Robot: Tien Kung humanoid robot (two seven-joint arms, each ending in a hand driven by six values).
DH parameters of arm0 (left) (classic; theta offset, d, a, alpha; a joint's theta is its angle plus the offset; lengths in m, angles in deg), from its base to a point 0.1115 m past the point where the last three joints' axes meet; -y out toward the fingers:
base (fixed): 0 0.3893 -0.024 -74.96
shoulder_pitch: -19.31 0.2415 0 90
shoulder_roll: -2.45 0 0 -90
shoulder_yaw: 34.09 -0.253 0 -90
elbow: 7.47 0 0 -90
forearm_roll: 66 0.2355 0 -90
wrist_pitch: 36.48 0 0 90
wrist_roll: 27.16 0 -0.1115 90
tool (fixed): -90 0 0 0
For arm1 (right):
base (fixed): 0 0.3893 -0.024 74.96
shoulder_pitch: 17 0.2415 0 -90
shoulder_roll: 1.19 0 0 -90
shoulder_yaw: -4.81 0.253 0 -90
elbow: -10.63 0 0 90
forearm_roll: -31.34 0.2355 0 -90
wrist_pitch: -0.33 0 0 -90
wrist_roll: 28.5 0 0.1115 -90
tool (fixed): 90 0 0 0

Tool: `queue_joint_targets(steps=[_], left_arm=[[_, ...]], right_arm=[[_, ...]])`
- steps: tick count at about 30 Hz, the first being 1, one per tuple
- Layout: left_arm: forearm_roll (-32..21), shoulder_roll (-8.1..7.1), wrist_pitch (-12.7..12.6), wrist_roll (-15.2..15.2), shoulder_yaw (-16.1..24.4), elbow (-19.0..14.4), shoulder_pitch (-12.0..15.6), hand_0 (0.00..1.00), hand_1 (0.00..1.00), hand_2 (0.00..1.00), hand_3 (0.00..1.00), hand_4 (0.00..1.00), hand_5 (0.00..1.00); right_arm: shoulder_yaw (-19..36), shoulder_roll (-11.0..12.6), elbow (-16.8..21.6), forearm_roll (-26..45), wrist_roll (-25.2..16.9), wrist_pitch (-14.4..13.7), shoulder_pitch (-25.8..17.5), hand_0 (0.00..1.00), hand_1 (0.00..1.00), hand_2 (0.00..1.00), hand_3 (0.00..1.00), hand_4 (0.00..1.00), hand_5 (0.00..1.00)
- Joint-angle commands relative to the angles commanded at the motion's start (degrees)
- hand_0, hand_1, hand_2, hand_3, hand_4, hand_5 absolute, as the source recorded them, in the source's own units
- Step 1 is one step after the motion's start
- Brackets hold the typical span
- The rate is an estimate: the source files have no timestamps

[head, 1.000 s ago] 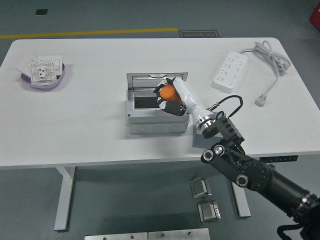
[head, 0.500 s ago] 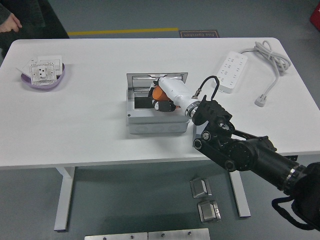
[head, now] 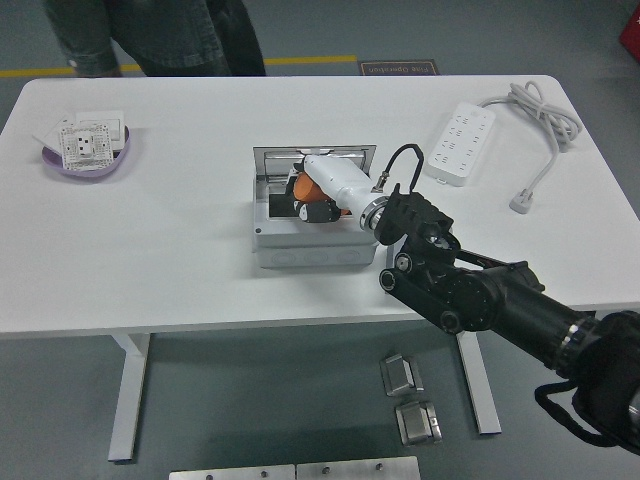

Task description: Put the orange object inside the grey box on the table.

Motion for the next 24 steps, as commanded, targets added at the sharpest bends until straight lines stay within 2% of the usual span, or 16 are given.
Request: queue_joint_targets(steps=[4, 5, 10, 11, 22, 24], left_arm=[[-0.1, 0.06, 0.0, 0.0, -0.3, 0.0, -0.2, 0.629, 0.56, 0.551, 0.594, 0.466, 0.118], [-0.1, 0.08, 0.0, 0.0, -0.3, 0.0, -0.2, 0.629, 0.56, 0.545, 0.593, 0.461, 0.12], [-0.1, 0.16, 0.1, 0.0, -0.4, 0.0, -0.4, 0.629, 0.56, 0.545, 0.593, 0.461, 0.12], [-0.1, 0.16, 0.1, 0.0, -0.6, 0.0, -0.5, 0.629, 0.559, 0.546, 0.591, 0.458, 0.12], [0.4, 0.33, 0.2, 0.0, -0.6, 0.0, -0.7, 0.629, 0.559, 0.543, 0.59, 0.457, 0.123], [0.7, 0.41, 0.3, 0.0, -0.5, 0.0, -0.7, 0.628, 0.558, 0.538, 0.588, 0.453, 0.123]], right_arm=[[-0.2, -0.2, -0.2, -0.2, -0.2, -0.1, 0.0, 0.606, 0.497, 0.565, 0.64, 0.27, 0.002], [-0.2, -0.2, -0.3, -0.2, -0.2, -0.2, 0.0, 0.602, 0.617, 0.659, 0.76, 0.507, 0.071], [-0.3, -0.1, -0.8, -0.2, -0.7, -0.3, -0.2, 0.602, 0.617, 0.659, 0.76, 0.507, 0.071], [-0.3, -0.1, -0.9, -0.1, -0.8, -0.3, -0.3, 0.616, 0.609, 0.66, 0.812, 0.643, 0.12], [-0.1, 0.2, -0.9, -0.3, -1.5, -0.8, -0.5, 0.614, 0.596, 0.639, 0.822, 0.665, 0.132], [-0.1, 0.2, -0.9, -0.3, -1.7, -1.0, -0.6, 0.618, 0.58, 0.624, 0.822, 0.698, 0.166]])
